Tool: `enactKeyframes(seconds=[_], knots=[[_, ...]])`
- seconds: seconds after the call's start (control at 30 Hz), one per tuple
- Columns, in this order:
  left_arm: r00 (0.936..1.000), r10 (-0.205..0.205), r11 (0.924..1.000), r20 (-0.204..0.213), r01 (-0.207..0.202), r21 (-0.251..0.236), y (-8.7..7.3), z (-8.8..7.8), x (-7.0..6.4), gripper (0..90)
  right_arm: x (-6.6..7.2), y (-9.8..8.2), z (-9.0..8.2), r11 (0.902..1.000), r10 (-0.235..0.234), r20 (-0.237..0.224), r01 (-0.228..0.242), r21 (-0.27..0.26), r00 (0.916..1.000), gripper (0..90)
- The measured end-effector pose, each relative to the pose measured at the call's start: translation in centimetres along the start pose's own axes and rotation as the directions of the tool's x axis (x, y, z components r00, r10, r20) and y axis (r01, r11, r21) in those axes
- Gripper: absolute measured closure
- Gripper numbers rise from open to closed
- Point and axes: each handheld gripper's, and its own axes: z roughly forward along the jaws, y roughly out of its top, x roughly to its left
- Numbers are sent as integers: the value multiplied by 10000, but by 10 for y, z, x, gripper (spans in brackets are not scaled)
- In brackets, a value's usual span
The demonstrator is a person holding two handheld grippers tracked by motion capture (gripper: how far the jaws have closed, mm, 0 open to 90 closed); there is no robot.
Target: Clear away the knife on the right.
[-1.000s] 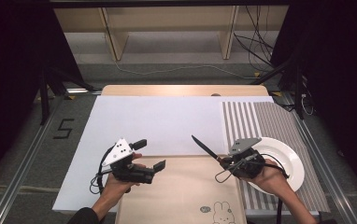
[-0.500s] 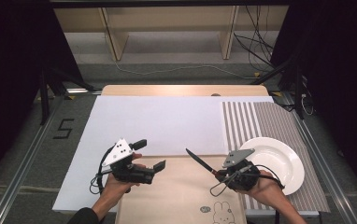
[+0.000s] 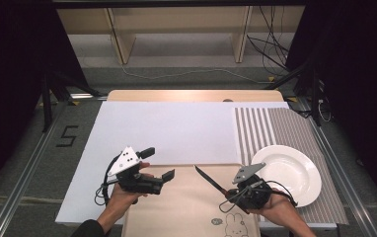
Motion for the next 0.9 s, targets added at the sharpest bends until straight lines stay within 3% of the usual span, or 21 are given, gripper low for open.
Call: enactKeyframes(seconds=[0.27, 0.4, 0.9], knots=[[10000, -14, 10000, 10, 14, -14, 0, 0, 0, 0, 13, -2, 2, 9989, 278, -358, -264, 393, 9990, 775], [10000, -17, 10000, 9, 17, -18, 0, 0, 0, 0, 18, -4, 3, 9984, 136, -454, -110, 558, 9989, 775], [10000, 8, 10000, 41, -8, -11, 0, 0, -1, 0, 26, -11, 9, 9934, 556, -726, -478, 1046, 9958, 775]])
